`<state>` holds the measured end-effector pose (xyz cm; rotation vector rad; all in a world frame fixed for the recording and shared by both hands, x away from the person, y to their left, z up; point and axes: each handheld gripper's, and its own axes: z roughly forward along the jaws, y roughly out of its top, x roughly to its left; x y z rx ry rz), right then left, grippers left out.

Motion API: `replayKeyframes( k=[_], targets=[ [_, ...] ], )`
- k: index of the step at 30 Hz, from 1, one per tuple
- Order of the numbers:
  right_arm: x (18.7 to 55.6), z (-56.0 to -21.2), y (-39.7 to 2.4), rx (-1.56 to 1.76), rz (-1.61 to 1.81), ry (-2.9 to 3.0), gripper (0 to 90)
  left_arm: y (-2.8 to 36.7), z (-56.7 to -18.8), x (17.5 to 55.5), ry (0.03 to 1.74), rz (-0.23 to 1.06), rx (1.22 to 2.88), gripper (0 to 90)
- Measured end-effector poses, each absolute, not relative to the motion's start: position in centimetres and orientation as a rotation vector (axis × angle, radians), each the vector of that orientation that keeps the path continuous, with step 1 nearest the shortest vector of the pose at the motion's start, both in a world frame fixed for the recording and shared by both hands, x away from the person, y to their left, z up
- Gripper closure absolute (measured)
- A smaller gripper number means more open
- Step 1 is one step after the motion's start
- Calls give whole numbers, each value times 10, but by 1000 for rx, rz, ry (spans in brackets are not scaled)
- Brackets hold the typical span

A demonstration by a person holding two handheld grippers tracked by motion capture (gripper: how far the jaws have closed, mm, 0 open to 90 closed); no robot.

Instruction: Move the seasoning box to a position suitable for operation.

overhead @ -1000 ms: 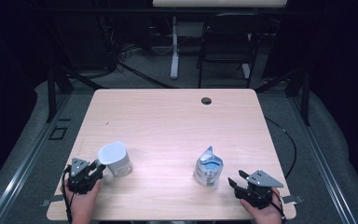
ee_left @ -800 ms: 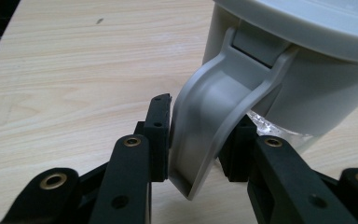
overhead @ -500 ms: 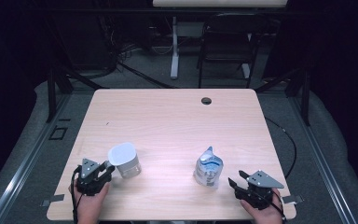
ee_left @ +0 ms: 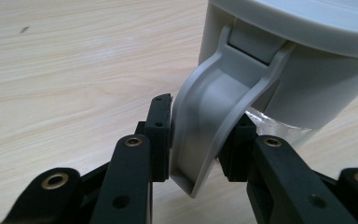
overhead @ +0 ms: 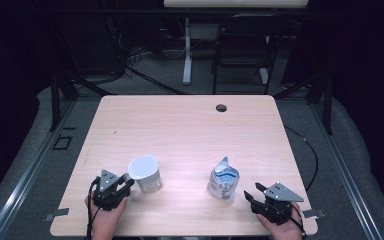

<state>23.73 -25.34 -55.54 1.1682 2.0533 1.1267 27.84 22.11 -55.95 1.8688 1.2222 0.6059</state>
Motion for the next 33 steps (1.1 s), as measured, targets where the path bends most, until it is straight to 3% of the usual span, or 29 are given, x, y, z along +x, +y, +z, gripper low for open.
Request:
replayKeyframes(
  k=[33],
  targets=[
    [237,-556,-251,1158,1131,2062,487,154,-559,275,925,493,2020,704]
  ],
)
